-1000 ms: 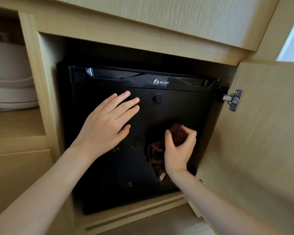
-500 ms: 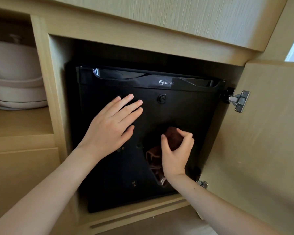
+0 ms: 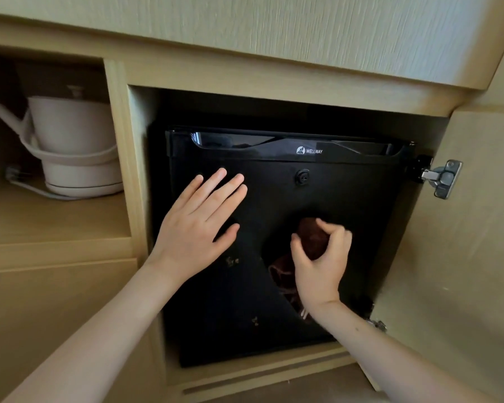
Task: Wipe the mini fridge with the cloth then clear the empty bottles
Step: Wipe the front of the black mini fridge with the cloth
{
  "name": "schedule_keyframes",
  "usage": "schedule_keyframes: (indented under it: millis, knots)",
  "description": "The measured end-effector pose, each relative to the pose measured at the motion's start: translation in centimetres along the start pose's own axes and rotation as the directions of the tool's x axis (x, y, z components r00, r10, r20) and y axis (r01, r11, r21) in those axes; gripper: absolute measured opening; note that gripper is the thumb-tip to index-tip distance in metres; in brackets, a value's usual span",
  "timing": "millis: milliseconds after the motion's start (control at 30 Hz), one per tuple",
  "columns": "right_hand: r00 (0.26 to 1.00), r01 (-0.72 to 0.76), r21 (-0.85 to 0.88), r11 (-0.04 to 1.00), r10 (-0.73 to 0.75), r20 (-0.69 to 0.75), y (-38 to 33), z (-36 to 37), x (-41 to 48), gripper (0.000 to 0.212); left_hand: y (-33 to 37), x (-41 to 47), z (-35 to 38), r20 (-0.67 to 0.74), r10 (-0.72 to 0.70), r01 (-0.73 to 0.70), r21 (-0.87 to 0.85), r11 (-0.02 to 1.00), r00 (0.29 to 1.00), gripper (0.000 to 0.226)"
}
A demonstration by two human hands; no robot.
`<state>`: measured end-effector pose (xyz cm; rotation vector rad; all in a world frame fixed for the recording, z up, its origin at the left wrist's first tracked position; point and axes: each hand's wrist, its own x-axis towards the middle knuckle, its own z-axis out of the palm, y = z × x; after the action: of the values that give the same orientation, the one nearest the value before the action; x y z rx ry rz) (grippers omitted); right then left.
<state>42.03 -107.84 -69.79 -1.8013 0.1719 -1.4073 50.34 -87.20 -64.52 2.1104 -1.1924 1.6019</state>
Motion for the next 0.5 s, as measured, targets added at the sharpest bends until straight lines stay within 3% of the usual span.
schedule_keyframes:
  millis: [100,233,300,400,500]
  knots:
    - [0.992,0.094,-0.006,0.996,-0.094,-0.080,-1.9,0.4,3.4,0.039,-0.4,-0.3,-0.2,0.000,0.006,-0.006,0.024,1.000,1.000,0.054]
    - [0.988,0.082,0.016,0.996,-0.080,-0.134,-2.3,1.3,3.3,0.042,-0.5,-0.6,0.0,-0.009,0.019,-0.019,0.030,0.999,1.000,0.053]
    - [0.995,0.091,-0.013,0.996,-0.092,-0.041,-0.6,1.5,-0.2,0.045,-0.5,-0.6,0.2,-0.021,0.013,-0.013,0.027,1.000,1.000,0.053]
    - [0.987,-0.038,-0.039,0.999,0.043,0.157,0.9,0.9,-4.5,0.049,-0.4,-0.6,0.3,-0.029,0.007,-0.006,0.025,1.000,1.000,0.054]
    - [0.989,0.044,-0.014,0.999,-0.041,0.143,0.0,0.9,-2.6,0.043,-0.4,-0.6,0.3,-0.024,0.007,-0.006,0.019,1.000,1.000,0.053]
